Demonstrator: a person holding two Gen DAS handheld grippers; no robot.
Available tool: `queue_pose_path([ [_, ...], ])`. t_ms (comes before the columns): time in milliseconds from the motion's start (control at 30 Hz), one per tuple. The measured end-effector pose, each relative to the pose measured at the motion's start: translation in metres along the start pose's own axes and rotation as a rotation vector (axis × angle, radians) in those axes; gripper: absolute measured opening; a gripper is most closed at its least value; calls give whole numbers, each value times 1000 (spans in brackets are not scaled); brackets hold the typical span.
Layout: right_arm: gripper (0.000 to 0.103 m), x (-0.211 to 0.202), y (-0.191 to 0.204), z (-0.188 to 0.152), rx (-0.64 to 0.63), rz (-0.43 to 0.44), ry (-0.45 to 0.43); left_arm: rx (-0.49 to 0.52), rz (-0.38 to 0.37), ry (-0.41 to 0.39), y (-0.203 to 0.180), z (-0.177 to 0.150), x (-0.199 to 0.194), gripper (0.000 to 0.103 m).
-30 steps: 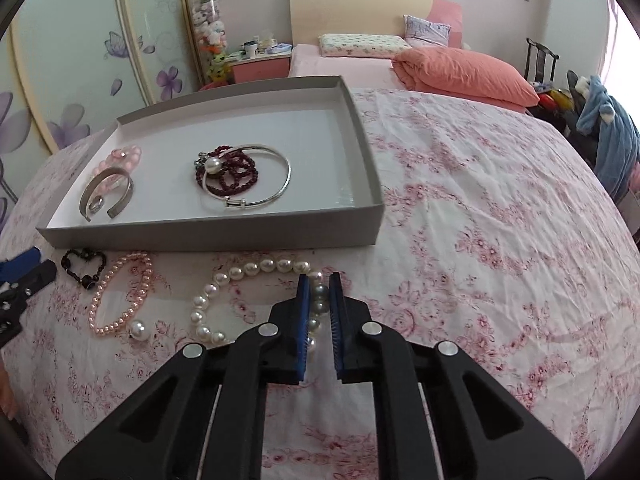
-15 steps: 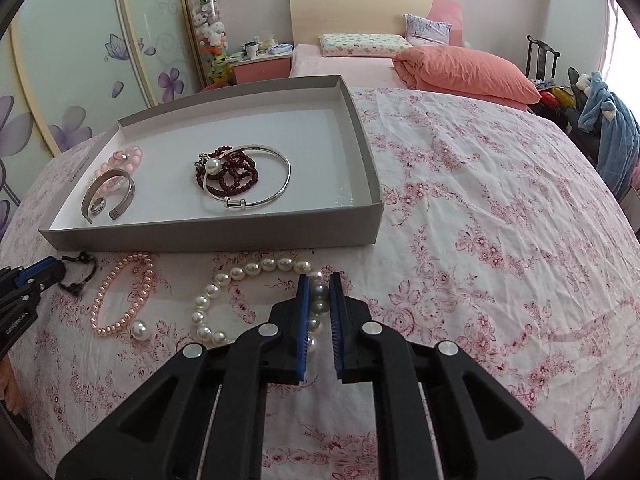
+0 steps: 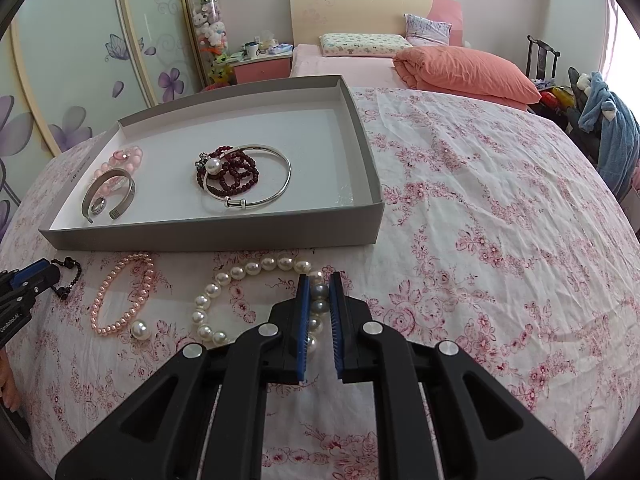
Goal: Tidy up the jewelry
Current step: 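Close left tool on the black bead bracelet, then carry black bead bracelet with left tool while right tool carries pearl bracelet to tray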
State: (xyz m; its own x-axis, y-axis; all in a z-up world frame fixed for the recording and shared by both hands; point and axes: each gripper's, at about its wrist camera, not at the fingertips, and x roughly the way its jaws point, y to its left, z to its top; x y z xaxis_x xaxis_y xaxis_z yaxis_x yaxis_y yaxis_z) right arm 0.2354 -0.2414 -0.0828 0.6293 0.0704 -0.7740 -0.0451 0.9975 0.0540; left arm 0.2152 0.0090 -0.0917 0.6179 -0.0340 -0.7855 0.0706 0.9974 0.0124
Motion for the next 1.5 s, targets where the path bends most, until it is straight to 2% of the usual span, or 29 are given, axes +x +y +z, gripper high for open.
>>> queue_pose_path([
  [467, 12, 0, -1, 0, 0, 1, 0, -8, -9, 0, 0, 0, 3, 29],
  [567, 11, 0, -1, 0, 0, 7, 0, -5, 7, 0, 1, 0, 1, 21],
  [633, 11, -1, -2, -1, 8, 14, -2, -7, 6, 0, 3, -2, -2, 12],
  [733, 10, -4, -3, -3, 34, 45, -5, -23, -4, 6, 8, -6, -5, 11],
  [900, 10, -27, -2, -1, 59, 114, -90, -56, -41, -13, 16, -9, -14, 11],
  [1133, 10, -57, 8, 6, 70, 205, -203, -83, -108, -108, 14, -5, -41, 11],
  [1500, 10, -69, 13, 6, 83, 255, -251, -99, -159, -179, 6, -2, -61, 11],
])
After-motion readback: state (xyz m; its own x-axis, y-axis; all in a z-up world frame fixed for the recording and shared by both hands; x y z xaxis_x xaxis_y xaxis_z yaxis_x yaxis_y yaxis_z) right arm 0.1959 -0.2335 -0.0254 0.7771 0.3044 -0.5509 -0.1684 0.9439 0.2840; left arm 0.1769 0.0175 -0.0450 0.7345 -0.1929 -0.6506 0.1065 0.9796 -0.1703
